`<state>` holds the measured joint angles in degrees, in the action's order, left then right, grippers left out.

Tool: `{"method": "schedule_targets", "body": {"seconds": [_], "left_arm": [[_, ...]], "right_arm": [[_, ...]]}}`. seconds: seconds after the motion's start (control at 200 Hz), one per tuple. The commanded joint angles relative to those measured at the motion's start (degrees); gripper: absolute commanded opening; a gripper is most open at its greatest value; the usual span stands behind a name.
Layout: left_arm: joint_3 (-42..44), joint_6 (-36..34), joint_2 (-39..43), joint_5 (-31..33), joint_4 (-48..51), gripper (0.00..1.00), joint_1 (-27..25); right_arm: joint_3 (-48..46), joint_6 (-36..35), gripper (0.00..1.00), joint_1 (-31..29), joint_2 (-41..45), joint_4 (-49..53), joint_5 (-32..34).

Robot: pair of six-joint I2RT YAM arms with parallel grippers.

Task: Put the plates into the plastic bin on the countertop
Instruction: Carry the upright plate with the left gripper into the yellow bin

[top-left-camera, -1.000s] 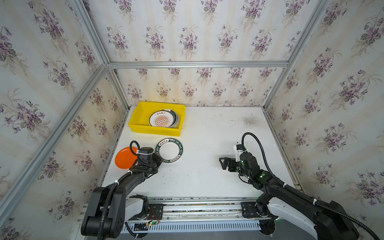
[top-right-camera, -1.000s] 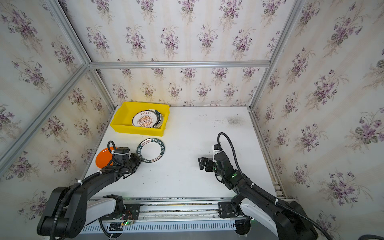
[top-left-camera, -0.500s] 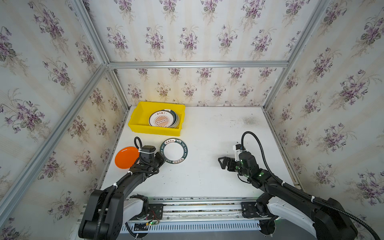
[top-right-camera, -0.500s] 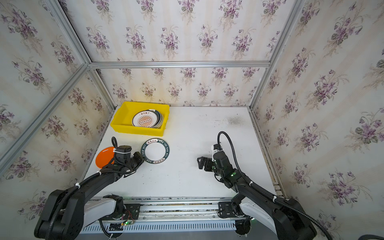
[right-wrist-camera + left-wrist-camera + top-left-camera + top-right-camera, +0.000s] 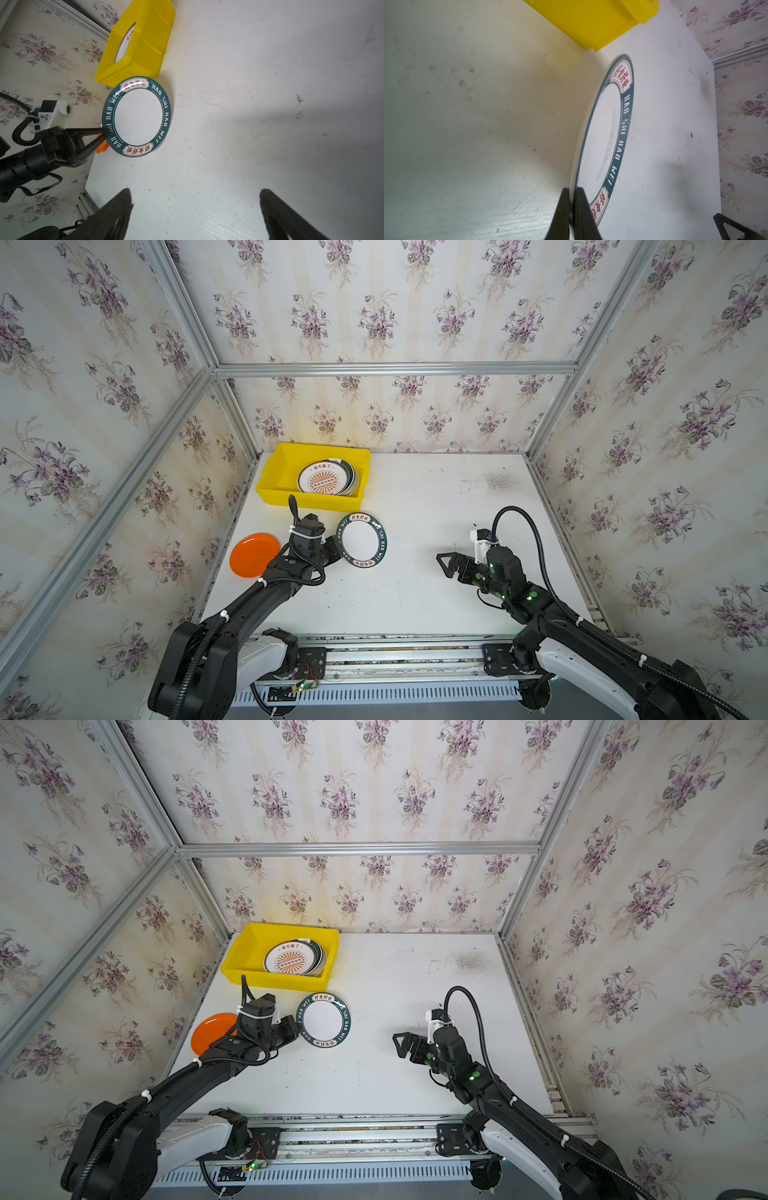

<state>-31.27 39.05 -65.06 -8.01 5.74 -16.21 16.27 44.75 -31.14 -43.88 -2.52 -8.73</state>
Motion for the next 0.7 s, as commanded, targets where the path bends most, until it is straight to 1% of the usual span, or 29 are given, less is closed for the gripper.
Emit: {"method": "schedule_targets", "body": {"seconds": [0.0,0.165,0.3,0.405,0.545,0.685,0.695], "left_arm": [[-2.30,-1.19,0.22,-1.20,-2.52,0.00,-0.01],[-5.65,-0.76,-0.58,-4.65,-4.26,0.00,-0.13],[-6.73,0.16,-0.86,-5.17,-6.22,0.00,-0.14],[-8.39,0.54,-1.24,-4.92,-7.08,0.00,0.03],[-13.30,-0.08,-3.23,-4.91,-7.23,0.00,1.06],[-19.05,-0.28,-4.96,-5.17,-7.21,0.00,3.51],[-19.41,-0.28,-6.35,-5.17,-7.23,0.00,3.76]], "right_arm": [[-0.55,1.59,0.98,-0.07,2.85,1.45,0.05],[-0.65,2.01,0.98,-0.07,6.66,2.79,0.71],[0.44,1.87,0.98,-0.07,7.48,5.28,1.17],[0.72,2.01,0.97,-0.07,6.89,5.21,1.08],[1.36,1.75,0.97,-0.07,4.86,4.37,1.09],[3.72,0.19,0.97,-0.07,2.20,5.75,0.60],[3.82,0.10,0.97,-0.11,2.04,5.88,0.63]]}}
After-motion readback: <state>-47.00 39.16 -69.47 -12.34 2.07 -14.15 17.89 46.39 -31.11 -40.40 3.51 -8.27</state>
